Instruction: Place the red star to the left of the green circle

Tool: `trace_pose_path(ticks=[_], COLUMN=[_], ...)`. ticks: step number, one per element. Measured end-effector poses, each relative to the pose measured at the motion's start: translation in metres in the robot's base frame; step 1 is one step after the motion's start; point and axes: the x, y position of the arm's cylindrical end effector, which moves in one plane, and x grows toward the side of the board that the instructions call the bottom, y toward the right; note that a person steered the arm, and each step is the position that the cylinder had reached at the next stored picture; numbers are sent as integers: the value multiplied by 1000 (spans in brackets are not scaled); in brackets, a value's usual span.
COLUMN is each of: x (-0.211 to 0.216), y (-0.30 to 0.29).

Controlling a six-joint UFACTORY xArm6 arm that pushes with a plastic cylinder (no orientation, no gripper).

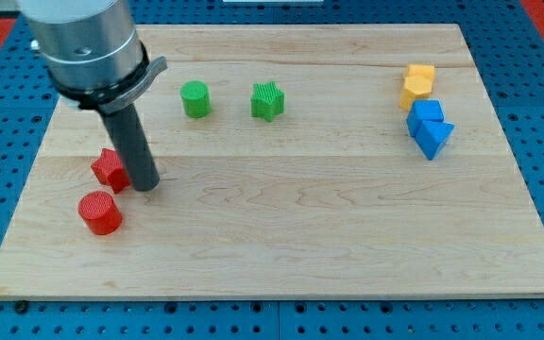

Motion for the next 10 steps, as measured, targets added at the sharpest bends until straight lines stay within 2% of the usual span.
trace_pose_path(ticks=[2, 3, 5, 7, 8, 9, 10], x=[4, -12, -69, -114, -113, -101, -40], y=[-52, -58, -56, -26, -36, -95, -131])
